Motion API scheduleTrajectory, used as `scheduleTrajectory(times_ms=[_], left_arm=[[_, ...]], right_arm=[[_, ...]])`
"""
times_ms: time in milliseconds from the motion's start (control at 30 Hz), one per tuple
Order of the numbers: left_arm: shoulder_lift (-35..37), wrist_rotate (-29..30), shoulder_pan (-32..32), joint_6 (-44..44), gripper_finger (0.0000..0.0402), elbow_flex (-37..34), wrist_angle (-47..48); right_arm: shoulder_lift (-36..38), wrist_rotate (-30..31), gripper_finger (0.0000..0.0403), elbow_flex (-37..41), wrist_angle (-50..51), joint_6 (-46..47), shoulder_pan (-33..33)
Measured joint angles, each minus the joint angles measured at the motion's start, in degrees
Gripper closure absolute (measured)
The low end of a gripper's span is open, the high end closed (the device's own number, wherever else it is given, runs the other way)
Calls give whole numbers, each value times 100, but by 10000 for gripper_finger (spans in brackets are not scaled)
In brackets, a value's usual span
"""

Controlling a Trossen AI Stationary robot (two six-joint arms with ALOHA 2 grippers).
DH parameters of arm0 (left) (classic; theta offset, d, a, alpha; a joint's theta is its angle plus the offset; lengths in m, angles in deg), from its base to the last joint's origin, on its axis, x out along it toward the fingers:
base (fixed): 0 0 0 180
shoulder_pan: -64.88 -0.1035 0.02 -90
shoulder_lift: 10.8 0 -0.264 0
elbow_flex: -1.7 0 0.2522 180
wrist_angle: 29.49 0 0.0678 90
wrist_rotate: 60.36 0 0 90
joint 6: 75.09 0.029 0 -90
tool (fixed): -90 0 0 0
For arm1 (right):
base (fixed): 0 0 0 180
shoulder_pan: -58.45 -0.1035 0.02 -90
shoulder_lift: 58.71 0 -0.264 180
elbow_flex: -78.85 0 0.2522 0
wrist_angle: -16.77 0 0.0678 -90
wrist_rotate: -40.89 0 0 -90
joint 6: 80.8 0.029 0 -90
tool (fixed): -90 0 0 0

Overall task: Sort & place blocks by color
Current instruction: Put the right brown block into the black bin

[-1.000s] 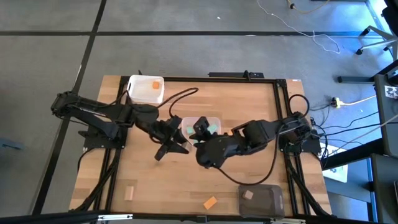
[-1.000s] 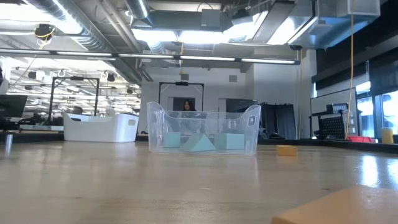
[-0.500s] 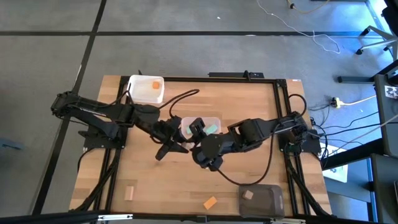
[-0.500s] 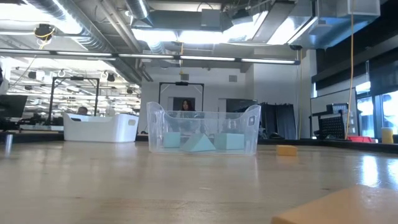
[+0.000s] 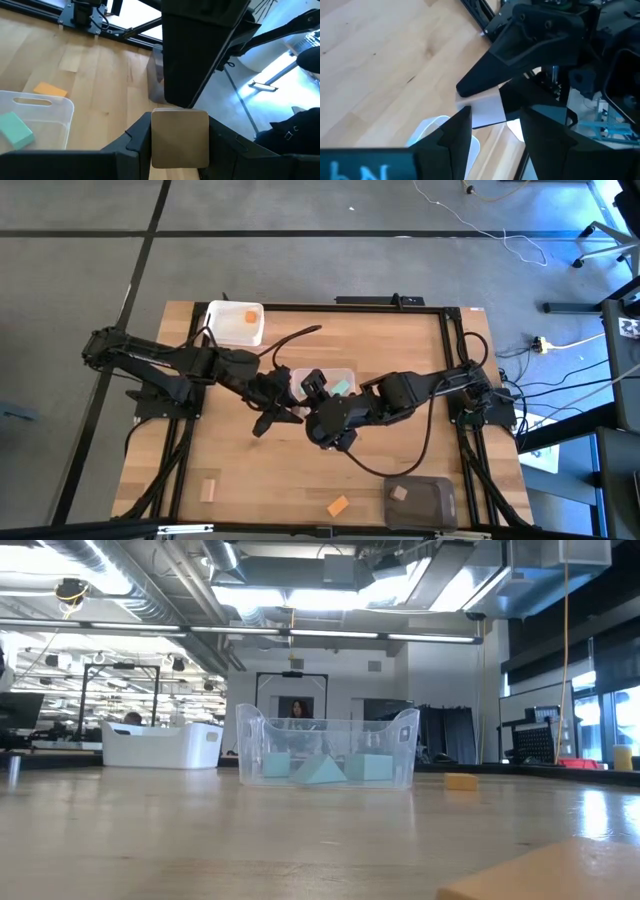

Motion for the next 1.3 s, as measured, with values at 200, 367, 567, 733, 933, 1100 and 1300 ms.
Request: scheduleTrajectory(times_ms=[200,367,567,733,933,1100,1300], left_arm=[[1,-42,-93,93,279,7,3],[89,-159,-190,119,279,11,19],[116,-195,-289,139,279,11,28],[117,-288,-293,130,279,11,4],[117,-299,-286,132,279,11,-6],[117,-302,-286,116,279,11,-49],[119,-341,-286,112,279,11,-144]], right_arm=[[0,-87,232,0,116,13,-29],[5,-97,232,0,146,14,-35],[11,-110,232,0,227,13,-22],[17,-157,232,0,191,13,77],[17,-171,232,0,107,-14,115],[18,-115,232,0,51,-26,117],[17,-108,232,2,-44,-183,124]])
